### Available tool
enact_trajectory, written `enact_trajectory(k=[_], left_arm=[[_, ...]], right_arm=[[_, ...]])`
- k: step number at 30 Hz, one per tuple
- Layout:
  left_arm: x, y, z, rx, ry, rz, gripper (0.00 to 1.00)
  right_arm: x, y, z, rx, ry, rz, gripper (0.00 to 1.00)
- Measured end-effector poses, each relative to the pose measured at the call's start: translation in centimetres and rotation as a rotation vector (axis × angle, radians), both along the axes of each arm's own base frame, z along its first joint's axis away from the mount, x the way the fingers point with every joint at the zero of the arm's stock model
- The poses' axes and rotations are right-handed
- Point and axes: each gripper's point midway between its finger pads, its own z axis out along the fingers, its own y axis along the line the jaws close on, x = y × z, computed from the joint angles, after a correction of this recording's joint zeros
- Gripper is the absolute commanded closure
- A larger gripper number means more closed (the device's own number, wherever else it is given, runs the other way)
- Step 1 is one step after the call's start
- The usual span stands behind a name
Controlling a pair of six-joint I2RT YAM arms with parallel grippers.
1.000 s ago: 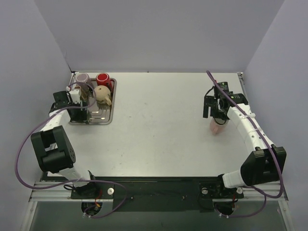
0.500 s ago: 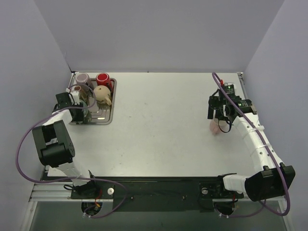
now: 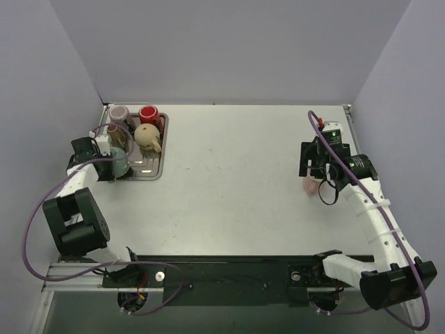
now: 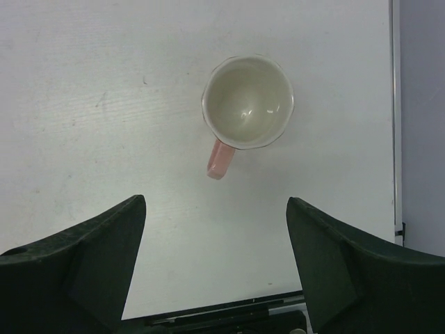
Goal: Turn the mug right side up
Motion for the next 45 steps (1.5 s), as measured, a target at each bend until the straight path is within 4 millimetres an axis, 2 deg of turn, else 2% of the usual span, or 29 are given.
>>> enact_trajectory(k=[3, 5, 6, 9, 11, 13, 17, 19, 20, 23, 26, 29, 33, 35, 36, 37, 38, 39, 40, 42, 45], left_arm=[[-1.6, -1.6, 3.2, -0.056, -0.034, -0.029, 1.00], [-2.4, -3.3, 6.5, -0.117, -0.087, -0.068, 1.00], [-2.6, -4.4, 8.4, -0.157, -0.117, -0.096, 1.00], [-2.2, -8.3, 14.7, -0.299, -0.240, -0.225, 1.00], [-2.2, -11.6, 18.4, -0.397, -0.312, -0.334, 1.00], [-2.7, -15.1, 20.9, -0.480, -0.343, -0.440, 1.00], [-5.9, -24.3, 24.7, -0.717, -0.321, -0.697, 1.00], [-8.2, -28.1, 26.3, -0.854, -0.276, -0.794, 1.00], [-9.2, -29.4, 27.1, -0.907, -0.259, -0.827, 1.00], [-10.9, -31.8, 29.6, -1.029, -0.244, -0.899, 1.00], [-12.1, -33.2, 31.1, -1.105, -0.238, -0.951, 1.00], [-13.1, -34.2, 31.5, -1.151, -0.212, -0.984, 1.00], [-13.6, -34.8, 30.9, -1.174, -0.161, -0.991, 1.00], [-13.5, -34.9, 30.4, -1.155, -0.155, -0.989, 1.00], [-13.4, -35.0, 30.2, -1.146, -0.148, -0.985, 1.00], [-13.4, -35.2, 30.0, -1.139, -0.145, -0.988, 1.00], [-13.4, -35.4, 29.8, -1.127, -0.142, -0.986, 1.00], [-13.5, -35.7, 29.5, -1.117, -0.135, -0.993, 0.91], [-13.9, -36.1, 29.1, -1.126, -0.098, -0.993, 0.50], [-14.1, -36.1, 28.6, -1.104, -0.079, -0.997, 0.14], [-12.9, -35.3, 28.2, -0.974, -0.135, -1.004, 0.14]], right_arm=[[-0.7, 1.6, 1.9, 0.029, -0.079, 0.050, 0.23], [-1.2, 3.2, 3.4, 0.059, -0.145, 0.101, 0.21], [-1.4, 4.5, 4.4, 0.084, -0.193, 0.139, 0.14], [-2.1, 10.3, 7.4, 0.231, -0.370, 0.311, 0.10], [-2.9, 14.9, 8.5, 0.364, -0.463, 0.437, 0.09], [-3.7, 19.2, 9.4, 0.494, -0.530, 0.544, 0.09], [-4.6, 28.4, 11.7, 0.759, -0.604, 0.716, 0.12], [-4.3, 31.8, 12.7, 0.882, -0.628, 0.744, 0.15], [-4.0, 33.0, 13.0, 0.936, -0.636, 0.747, 0.15], [-3.4, 34.9, 14.1, 1.055, -0.664, 0.731, 0.19], [-3.4, 35.4, 16.1, 1.152, -0.713, 0.728, 0.28], [-3.9, 35.3, 18.5, 1.218, -0.773, 0.755, 0.43], [-4.4, 34.9, 19.8, 1.235, -0.807, 0.777, 0.45], [-4.5, 34.8, 19.8, 1.220, -0.804, 0.781, 0.68], [-4.5, 34.8, 19.6, 1.207, -0.799, 0.783, 0.86], [-4.5, 34.8, 19.5, 1.198, -0.797, 0.784, 0.97], [-4.7, 34.9, 19.4, 1.209, -0.781, 0.791, 1.00], [-4.9, 35.1, 19.7, 1.214, -0.782, 0.803, 1.00], [-5.4, 35.4, 20.0, 1.210, -0.783, 0.829, 1.00], [-5.3, 35.4, 19.6, 1.177, -0.761, 0.830, 1.00], [-2.8, 34.2, 17.1, 1.015, -0.672, 0.748, 1.00]])
